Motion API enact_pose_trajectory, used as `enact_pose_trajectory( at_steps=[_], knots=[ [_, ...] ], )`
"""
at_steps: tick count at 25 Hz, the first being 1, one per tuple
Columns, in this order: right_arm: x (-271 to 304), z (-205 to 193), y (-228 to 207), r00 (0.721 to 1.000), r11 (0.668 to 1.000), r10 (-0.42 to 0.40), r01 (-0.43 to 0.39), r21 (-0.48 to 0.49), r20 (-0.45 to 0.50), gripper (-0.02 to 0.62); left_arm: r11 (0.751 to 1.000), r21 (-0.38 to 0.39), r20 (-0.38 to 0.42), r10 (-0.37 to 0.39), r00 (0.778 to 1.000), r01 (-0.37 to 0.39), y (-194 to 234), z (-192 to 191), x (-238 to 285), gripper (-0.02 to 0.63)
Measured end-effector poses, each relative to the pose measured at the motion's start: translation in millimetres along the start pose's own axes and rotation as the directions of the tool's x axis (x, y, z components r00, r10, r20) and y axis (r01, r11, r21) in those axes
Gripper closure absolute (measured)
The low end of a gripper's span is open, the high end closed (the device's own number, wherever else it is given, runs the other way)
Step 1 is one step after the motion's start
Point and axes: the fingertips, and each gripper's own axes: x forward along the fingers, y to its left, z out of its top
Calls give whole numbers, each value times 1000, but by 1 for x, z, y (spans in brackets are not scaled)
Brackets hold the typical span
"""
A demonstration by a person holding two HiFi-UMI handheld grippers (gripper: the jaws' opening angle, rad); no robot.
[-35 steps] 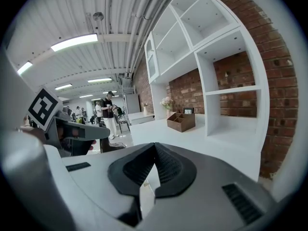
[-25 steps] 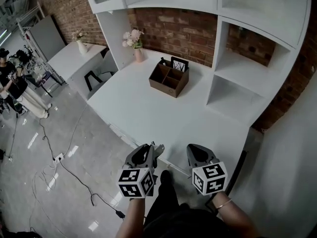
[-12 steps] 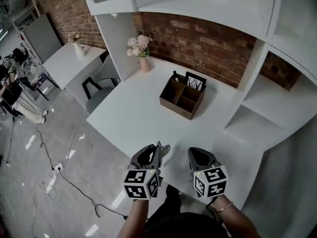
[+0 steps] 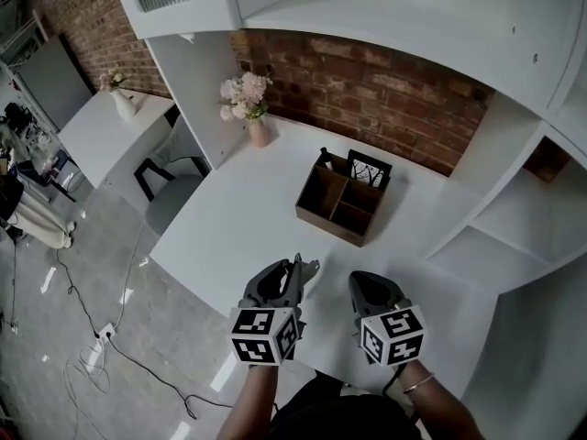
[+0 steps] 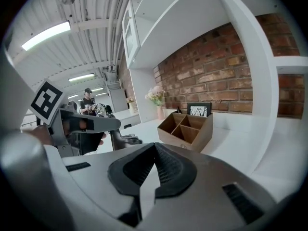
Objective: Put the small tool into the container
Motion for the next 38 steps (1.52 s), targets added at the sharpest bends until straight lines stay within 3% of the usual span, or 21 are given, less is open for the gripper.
enact_pose_trajectory(
  at_steps=[14, 38],
  knots=[
    [52, 18, -15, 998, 998, -56, 56, -5, -4, 591, 997, 33, 35, -72, 997, 71, 19, 52, 71, 535],
    [116, 49, -35, 999, 999, -35, 35, -16, -23, 591, 992, 86, 118, -106, 987, 96, 25, 135, 169, 535]
  ],
)
